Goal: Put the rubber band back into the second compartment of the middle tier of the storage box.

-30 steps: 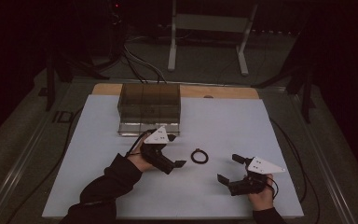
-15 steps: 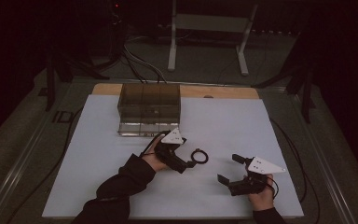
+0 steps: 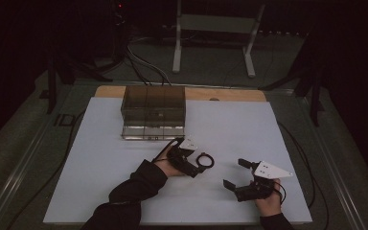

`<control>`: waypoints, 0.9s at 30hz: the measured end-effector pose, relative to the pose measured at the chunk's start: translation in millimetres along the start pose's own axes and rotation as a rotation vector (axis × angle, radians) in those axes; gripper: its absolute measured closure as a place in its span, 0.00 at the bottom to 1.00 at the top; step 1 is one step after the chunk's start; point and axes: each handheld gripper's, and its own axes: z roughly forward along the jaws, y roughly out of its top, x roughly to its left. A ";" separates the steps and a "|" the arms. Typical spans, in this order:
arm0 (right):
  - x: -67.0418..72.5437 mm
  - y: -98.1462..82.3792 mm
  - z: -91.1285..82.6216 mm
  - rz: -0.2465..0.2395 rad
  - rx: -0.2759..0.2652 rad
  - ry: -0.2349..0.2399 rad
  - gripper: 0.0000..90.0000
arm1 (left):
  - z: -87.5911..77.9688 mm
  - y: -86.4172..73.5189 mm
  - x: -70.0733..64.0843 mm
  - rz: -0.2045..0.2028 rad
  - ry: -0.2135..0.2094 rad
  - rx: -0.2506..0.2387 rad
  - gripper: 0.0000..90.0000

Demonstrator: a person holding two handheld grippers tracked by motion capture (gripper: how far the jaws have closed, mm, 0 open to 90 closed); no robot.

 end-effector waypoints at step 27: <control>-0.9 -0.4 -0.2 0.001 0.005 0.003 0.00 | 22.8 8.8 1.1 -0.031 0.138 0.070 0.79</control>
